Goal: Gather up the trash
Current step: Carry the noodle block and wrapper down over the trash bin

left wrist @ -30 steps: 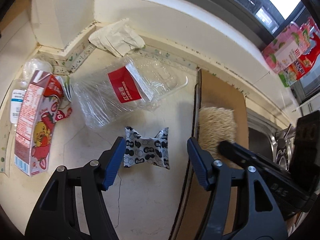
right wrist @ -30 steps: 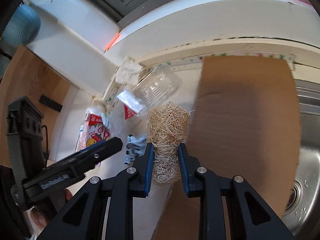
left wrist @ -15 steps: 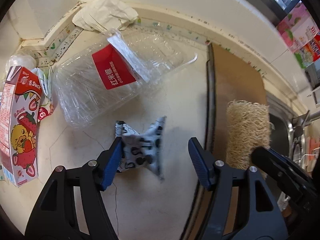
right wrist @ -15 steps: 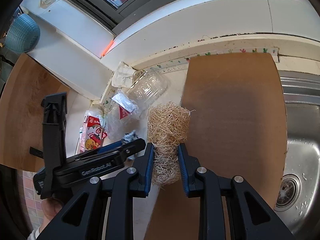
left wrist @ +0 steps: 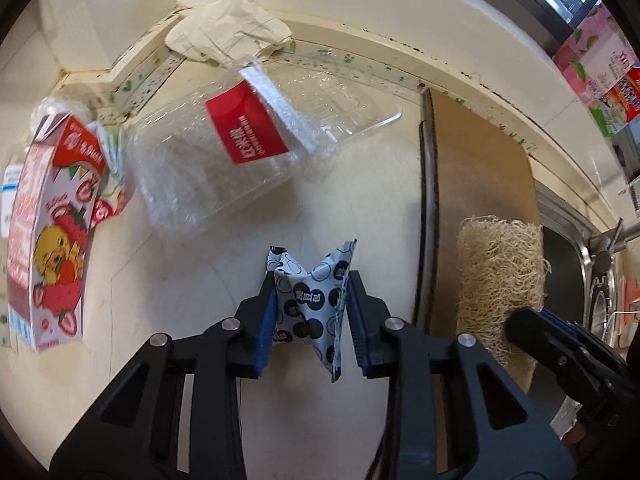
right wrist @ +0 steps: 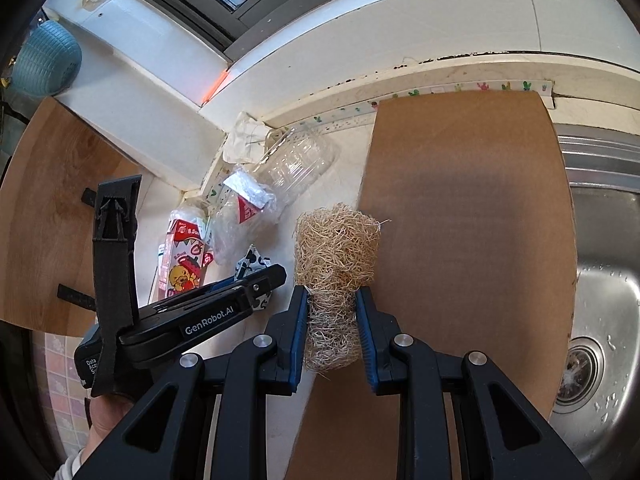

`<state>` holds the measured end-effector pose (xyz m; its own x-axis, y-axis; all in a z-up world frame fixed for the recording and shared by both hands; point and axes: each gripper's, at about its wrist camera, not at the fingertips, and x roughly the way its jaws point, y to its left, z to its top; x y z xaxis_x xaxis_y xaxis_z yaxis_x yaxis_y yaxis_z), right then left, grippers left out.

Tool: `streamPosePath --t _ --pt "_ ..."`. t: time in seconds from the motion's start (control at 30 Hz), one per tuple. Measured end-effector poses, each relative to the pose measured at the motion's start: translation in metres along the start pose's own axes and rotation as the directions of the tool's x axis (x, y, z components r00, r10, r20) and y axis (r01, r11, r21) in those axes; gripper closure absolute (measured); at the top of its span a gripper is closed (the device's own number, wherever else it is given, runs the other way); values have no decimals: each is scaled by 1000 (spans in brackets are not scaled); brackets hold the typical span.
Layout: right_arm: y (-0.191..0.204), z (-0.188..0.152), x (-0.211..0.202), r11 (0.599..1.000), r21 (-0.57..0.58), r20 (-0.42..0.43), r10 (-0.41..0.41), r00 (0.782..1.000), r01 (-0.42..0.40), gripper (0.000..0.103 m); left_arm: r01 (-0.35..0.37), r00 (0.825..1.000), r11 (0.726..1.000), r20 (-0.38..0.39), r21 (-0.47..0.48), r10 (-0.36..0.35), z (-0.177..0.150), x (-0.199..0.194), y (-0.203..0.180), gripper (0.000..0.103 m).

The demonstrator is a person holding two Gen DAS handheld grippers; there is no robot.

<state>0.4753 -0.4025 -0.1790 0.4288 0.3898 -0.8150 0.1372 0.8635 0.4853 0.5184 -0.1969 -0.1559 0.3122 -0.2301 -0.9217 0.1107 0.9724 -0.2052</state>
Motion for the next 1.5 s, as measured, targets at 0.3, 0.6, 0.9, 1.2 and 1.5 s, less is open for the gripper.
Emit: streamPosePath --t 0.3,0.6,0.9,1.2,1.5 --pt "33 -38 -32 999 -49 4 20 1000 -20 80 26 998 998 59 54 -30 -49 -70 -2 74" --pt "78 -118 -74 993 -111 -2 32 999 -32 80 44 994 994 98 97 -54 -138 -152 17 74" --pt "122 -235 -112 985 -160 -35 65 997 -70 80 39 993 994 111 100 -50 -249 -217 57 74" --pt "150 -355 -126 976 -201 -97 70 993 -88 80 36 994 997 102 71 -43 -362 -239 112 74" --pt "147 -454 -76 975 -219 -170 -6 985 -31 80 55 998 998 12 36 -56 -448 -186 153 74"
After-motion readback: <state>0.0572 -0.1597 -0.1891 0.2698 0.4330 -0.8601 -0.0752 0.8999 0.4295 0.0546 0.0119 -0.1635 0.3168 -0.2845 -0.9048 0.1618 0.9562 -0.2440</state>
